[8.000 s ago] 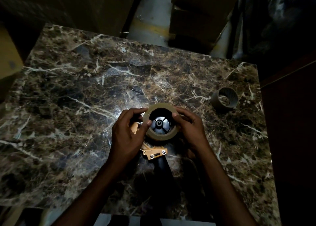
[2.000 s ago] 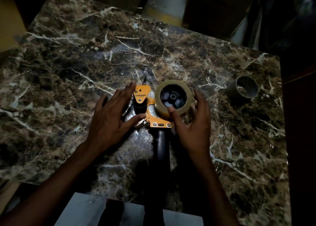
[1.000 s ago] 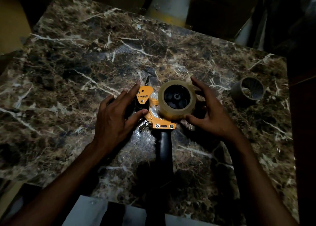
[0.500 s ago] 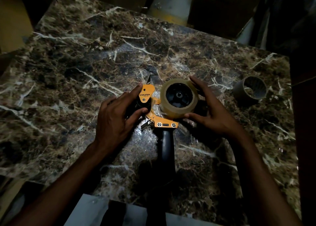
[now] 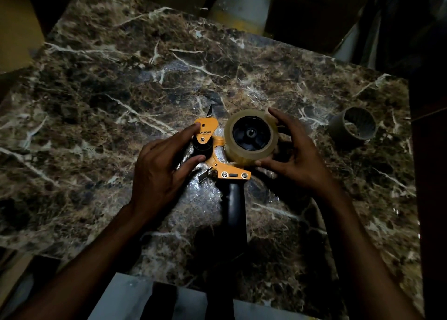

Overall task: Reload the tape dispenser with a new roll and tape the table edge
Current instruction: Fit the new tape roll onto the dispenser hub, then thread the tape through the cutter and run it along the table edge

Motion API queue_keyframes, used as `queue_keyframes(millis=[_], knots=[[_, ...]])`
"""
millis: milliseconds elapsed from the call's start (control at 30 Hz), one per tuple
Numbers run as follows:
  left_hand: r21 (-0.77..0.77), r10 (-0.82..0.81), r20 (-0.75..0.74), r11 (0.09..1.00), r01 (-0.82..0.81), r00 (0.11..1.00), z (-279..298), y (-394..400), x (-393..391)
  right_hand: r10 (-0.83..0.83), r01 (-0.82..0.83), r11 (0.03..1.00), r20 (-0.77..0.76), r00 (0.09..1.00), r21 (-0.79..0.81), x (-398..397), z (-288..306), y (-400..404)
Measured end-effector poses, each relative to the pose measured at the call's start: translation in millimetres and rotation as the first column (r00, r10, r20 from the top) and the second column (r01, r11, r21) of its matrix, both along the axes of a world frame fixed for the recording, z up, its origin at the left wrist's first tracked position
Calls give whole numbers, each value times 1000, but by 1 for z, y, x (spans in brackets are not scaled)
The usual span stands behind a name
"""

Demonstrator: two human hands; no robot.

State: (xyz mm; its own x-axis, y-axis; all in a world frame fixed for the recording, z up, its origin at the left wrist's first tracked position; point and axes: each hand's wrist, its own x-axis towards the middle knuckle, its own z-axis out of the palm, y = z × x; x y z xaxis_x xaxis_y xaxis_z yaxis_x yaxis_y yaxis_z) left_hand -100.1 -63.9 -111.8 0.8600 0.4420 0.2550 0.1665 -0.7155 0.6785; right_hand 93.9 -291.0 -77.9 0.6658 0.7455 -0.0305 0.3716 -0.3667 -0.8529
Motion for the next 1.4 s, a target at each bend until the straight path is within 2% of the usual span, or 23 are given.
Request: queue_keyframes(millis=[100,267,367,500,633,833,1067,1167,1300,1400], knots=[[-74,41,8,996,-40,999,3,-2,-2,-31,32,999,72,997,-10,-4,-3,2],[-350,79,27,935,-65,996,5,-3,-6,-104,106,994,69,992,-23,-17,-4,5],[-432,11,-2,902,-11,1000,2,3,-9,-167,167,986,48,985,-6,-28,2,9],[-509,-159,-73,855,100,985,-1,10,-17,-274,274,961,5,962,29,-50,11,14],[-520,-206,-100,845,126,973,1,11,-17,-404,406,912,-51,913,54,-84,11,7],[-514,-189,-102,850,111,977,7,8,-13,-554,566,824,-184,812,17,-140,-9,7],[-562,-189,-98,820,102,977,6,14,-7,-572,574,816,-243,784,-69,-162,-18,36],[-568,-219,-108,814,121,970,6,17,-8,-557,571,817,-361,748,-78,-161,-13,43],[-593,-268,-81,787,169,960,2,26,-11,-474,587,808,-641,604,-45,-158,-10,46],[-651,-278,-70,740,167,958,4,27,-10,-418,588,809,-710,568,-6,-156,-6,48]])
